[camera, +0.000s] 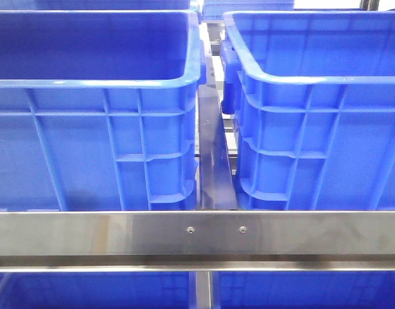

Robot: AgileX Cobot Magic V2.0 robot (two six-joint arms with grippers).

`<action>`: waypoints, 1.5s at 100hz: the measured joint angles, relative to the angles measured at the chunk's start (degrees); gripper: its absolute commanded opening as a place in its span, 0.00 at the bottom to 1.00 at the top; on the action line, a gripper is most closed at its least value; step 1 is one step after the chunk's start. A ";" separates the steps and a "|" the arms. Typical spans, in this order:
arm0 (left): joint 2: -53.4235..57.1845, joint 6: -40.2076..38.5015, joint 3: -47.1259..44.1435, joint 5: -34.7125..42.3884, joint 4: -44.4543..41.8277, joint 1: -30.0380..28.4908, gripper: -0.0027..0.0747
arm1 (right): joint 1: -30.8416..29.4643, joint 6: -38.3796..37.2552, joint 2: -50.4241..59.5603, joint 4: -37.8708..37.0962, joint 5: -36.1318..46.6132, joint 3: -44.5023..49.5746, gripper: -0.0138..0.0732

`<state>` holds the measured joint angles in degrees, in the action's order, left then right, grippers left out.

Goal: Pick red and yellow buttons and place in box

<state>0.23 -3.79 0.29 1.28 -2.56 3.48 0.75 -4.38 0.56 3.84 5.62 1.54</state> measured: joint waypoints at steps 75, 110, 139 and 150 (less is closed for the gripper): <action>-1.75 0.00 8.65 -11.12 2.12 0.00 0.01 | 0.00 0.00 0.00 0.00 0.00 0.00 0.08; -22.95 0.00 35.81 -33.10 2.56 0.00 0.01 | 0.00 0.00 0.00 0.00 0.00 0.00 0.08; -41.84 0.00 52.59 -43.43 2.56 0.00 0.01 | 0.00 0.00 0.00 0.00 0.00 0.00 0.08; -46.67 0.00 55.02 -44.16 2.56 0.00 0.01 | 0.00 0.00 0.00 0.00 0.00 0.00 0.08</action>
<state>-46.44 -3.79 55.30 -42.88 0.00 3.48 0.75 -4.38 0.56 3.84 5.62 1.54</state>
